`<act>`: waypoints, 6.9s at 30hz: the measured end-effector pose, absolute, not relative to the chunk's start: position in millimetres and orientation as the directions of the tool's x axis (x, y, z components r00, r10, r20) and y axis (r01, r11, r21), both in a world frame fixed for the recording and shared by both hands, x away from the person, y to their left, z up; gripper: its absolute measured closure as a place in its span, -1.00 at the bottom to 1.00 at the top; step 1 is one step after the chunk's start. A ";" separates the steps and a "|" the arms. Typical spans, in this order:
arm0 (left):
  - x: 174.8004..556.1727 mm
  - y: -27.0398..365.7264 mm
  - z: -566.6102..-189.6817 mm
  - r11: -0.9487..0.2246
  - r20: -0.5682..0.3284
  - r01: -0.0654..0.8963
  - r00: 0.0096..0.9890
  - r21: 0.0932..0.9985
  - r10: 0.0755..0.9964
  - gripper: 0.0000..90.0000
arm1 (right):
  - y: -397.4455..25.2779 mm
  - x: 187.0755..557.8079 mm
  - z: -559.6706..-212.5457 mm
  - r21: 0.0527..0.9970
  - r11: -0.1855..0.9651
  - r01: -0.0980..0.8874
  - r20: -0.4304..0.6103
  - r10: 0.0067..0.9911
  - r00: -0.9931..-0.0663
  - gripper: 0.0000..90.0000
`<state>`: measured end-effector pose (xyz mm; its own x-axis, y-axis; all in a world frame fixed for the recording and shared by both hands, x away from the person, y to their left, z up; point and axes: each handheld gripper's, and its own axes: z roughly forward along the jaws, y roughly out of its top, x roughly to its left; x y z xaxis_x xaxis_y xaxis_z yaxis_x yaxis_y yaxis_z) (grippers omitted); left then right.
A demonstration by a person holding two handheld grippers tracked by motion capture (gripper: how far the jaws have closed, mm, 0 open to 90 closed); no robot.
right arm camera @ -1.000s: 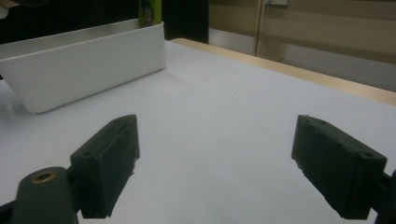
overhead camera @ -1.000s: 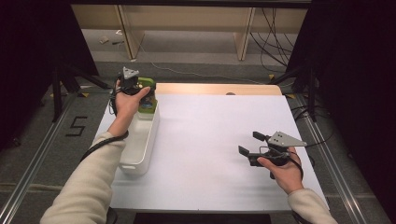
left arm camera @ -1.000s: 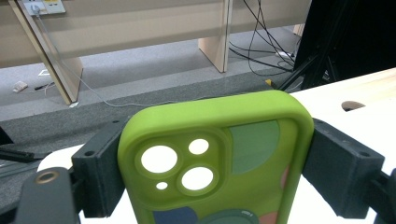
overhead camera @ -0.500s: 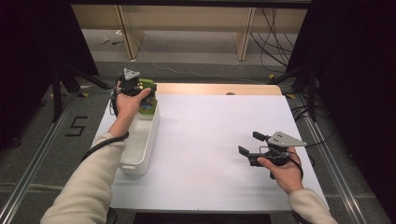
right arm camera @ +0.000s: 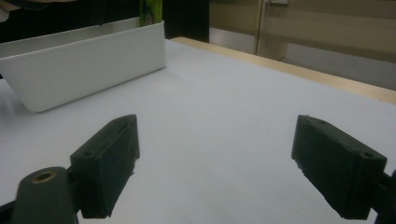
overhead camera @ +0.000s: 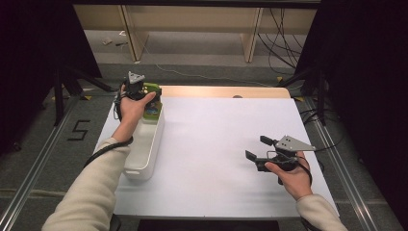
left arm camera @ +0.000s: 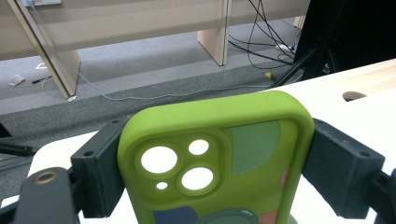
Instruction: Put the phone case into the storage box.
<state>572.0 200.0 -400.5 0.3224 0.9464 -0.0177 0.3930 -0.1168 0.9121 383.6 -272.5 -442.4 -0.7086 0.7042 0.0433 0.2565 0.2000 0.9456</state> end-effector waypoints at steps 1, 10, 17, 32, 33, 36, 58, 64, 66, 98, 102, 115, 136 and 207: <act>572.0 199.8 -400.7 -0.116 -0.018 0.394 0.323 0.912 0.946 -0.65 | -272.5 383.6 -442.4 0.946 0.200 0.256 0.043 0.704 -0.709 -0.64; 572.1 199.0 -403.9 -0.121 -0.018 0.403 0.325 0.907 0.945 -0.66 | -272.7 383.6 -442.3 0.944 0.202 0.259 0.044 0.705 -0.708 -0.64; 572.5 199.5 -406.5 -0.122 -0.020 0.411 0.325 0.904 0.946 -0.66 | -272.9 383.7 -442.3 0.944 0.202 0.260 0.044 0.706 -0.707 -0.64; 572.2 198.9 -408.8 -0.123 -0.020 0.416 0.323 0.901 0.946 -0.66 | -273.1 383.7 -442.3 0.944 0.201 0.262 0.046 0.706 -0.707 -0.64; 572.1 199.0 -409.1 -0.124 -0.019 0.417 0.323 0.901 0.946 -0.66 | -273.1 383.8 -442.5 0.944 0.201 0.261 0.045 0.706 -0.707 -0.64; 572.1 199.0 -409.9 -0.125 -0.020 0.420 0.325 0.899 0.946 -0.66 | -272.9 383.8 -442.5 0.944 0.202 0.261 0.044 0.706 -0.707 -0.64; 572.5 198.1 -415.2 -0.127 -0.025 0.436 0.326 0.891 0.945 -0.66 | -272.4 384.3 -442.9 0.945 0.201 0.259 0.045 0.703 -0.709 -0.64; 572.9 198.4 -416.9 -0.125 -0.031 0.442 0.329 0.888 0.944 -0.66 | -272.3 384.4 -443.0 0.945 0.201 0.259 0.045 0.703 -0.710 -0.64; 573.1 198.6 -417.1 -0.124 -0.032 0.442 0.329 0.889 0.944 -0.66 | -272.2 384.4 -443.0 0.944 0.201 0.260 0.045 0.703 -0.710 -0.64; 578.9 201.5 -419.4 -0.116 -0.050 0.468 0.328 0.876 0.943 -0.79 | -272.2 384.4 -442.8 0.945 0.201 0.258 0.045 0.702 -0.711 -0.64; 579.4 200.8 -418.2 -0.109 -0.060 0.471 0.331 0.876 0.942 -0.96 | -271.9 384.4 -443.2 0.944 0.202 0.261 0.046 0.702 -0.711 -0.64; 579.0 199.4 -406.8 -0.111 -0.044 0.437 0.330 0.893 0.943 -1.00 | -271.7 384.4 -443.2 0.942 0.206 0.264 0.047 0.700 -0.713 -0.64; 562.1 197.0 -386.9 -0.117 -0.031 0.408 0.338 0.905 0.941 -1.00 | -271.9 384.6 -443.3 0.943 0.203 0.265 0.048 0.702 -0.711 -0.64; 404.8 183.4 -404.3 -0.110 -0.074 0.291 0.556 0.950 0.828 -0.92 | -273.7 384.2 -440.7 0.945 0.198 0.259 0.045 0.709 -0.703 -0.64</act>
<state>404.8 183.4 -404.3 0.5555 0.8282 -0.0739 0.2911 -0.1104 0.9503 384.2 -273.7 -440.7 -0.7035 0.7093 0.0447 0.2592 0.1975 0.9454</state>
